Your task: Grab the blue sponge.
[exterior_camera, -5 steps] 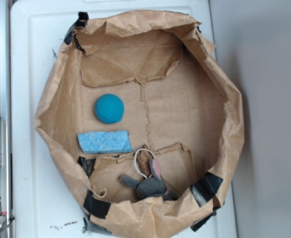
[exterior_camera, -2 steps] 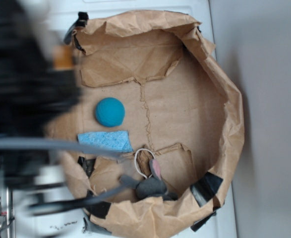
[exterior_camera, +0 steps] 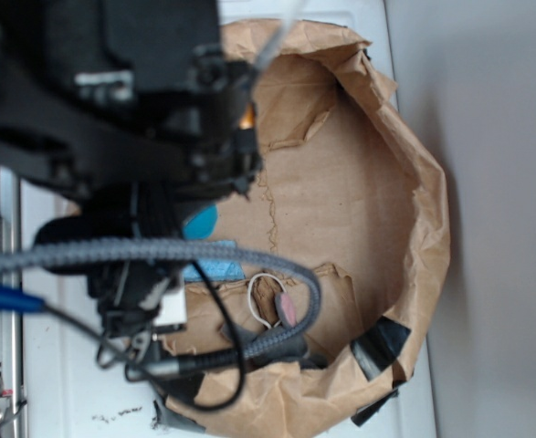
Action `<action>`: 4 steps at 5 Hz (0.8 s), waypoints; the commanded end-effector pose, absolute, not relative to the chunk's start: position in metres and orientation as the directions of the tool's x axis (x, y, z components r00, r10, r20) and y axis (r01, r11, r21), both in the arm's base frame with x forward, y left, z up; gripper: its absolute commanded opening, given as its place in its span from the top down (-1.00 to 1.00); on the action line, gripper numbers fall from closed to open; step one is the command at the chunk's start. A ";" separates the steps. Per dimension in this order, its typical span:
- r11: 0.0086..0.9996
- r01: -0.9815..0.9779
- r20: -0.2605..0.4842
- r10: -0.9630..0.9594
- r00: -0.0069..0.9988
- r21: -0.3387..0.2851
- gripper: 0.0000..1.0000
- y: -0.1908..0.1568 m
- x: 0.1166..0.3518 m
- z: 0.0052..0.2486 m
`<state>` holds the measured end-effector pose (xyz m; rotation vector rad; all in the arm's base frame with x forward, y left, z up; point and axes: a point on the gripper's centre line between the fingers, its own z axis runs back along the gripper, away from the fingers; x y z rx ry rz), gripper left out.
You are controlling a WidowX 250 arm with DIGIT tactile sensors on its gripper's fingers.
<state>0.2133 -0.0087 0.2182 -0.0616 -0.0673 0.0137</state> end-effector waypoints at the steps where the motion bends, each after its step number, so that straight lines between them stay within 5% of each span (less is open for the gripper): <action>1: 0.974 0.225 -0.021 -0.225 0.974 -0.016 -1.00 0.003 0.227 0.180; 4: 0.855 0.518 -0.026 -0.519 0.855 -0.031 -1.00 0.006 0.253 0.091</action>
